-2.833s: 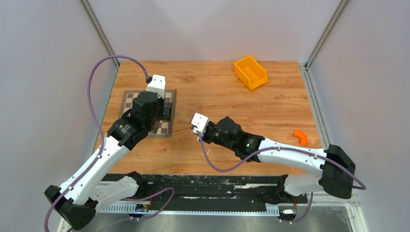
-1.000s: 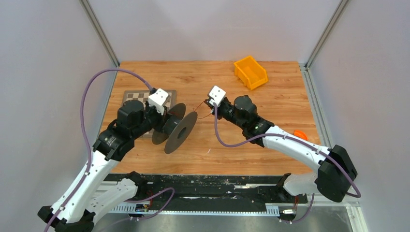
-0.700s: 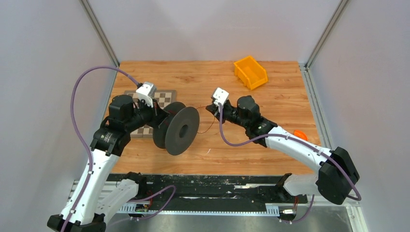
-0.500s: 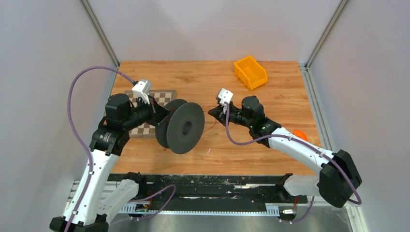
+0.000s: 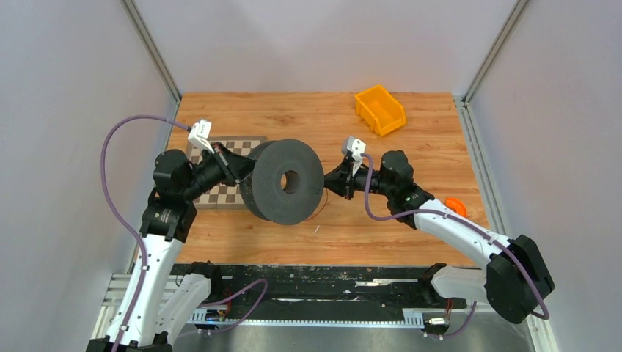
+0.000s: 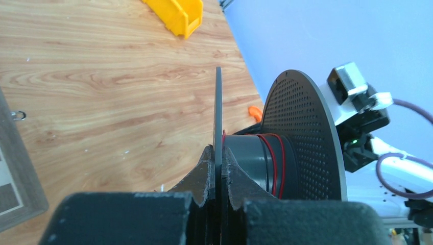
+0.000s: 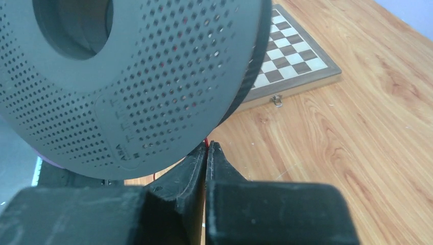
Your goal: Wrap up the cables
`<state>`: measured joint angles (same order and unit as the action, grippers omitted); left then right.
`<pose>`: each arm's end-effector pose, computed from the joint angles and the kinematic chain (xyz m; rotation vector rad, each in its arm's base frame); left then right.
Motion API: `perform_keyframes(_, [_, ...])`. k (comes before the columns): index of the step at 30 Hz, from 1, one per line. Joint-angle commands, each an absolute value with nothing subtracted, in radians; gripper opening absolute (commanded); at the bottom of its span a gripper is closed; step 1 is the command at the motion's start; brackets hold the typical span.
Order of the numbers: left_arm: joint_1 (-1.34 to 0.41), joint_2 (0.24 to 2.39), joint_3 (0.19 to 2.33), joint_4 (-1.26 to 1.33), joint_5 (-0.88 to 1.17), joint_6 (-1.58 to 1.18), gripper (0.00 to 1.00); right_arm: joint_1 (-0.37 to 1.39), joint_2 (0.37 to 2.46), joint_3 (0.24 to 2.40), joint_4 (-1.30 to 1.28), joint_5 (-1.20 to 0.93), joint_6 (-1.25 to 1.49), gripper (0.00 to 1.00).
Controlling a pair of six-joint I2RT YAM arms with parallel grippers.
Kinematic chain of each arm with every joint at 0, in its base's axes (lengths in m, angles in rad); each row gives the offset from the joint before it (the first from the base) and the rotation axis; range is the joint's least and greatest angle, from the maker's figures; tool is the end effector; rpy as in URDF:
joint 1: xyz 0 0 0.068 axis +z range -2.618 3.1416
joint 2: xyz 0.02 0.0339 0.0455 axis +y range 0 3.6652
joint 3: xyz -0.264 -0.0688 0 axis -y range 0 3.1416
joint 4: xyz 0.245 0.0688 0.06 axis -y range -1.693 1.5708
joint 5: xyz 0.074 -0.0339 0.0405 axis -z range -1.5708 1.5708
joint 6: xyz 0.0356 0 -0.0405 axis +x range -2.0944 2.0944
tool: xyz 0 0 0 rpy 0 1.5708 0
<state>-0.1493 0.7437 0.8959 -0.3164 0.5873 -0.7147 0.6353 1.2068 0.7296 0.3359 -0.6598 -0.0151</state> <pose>0.1563 -0.0435 0.3717 -0.0585 1.8462 -1.1266 0.2062 0.1792 0.2866 -1.0316 1.4633 1.0141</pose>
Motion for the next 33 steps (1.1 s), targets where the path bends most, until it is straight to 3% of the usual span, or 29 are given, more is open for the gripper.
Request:
perform_keyframes(1, [-0.136, 0.700, 0.895, -0.096, 0.561, -0.872, 0.00, 0.641, 1.191, 0.691, 0.439, -0.749, 0.088, 0.04])
perform_keyframes(19, [-0.136, 0.626, 0.827, -0.018, 0.418, -0.994, 0.00, 0.643, 1.148, 0.563, 0.618, -0.711, 0.301, 0.02])
perform_keyframes(33, [-0.136, 0.618, 0.802, 0.034, 0.364, -1.042, 0.00, 0.647, 1.169, 0.510, 0.631, -0.676, 0.289, 0.03])
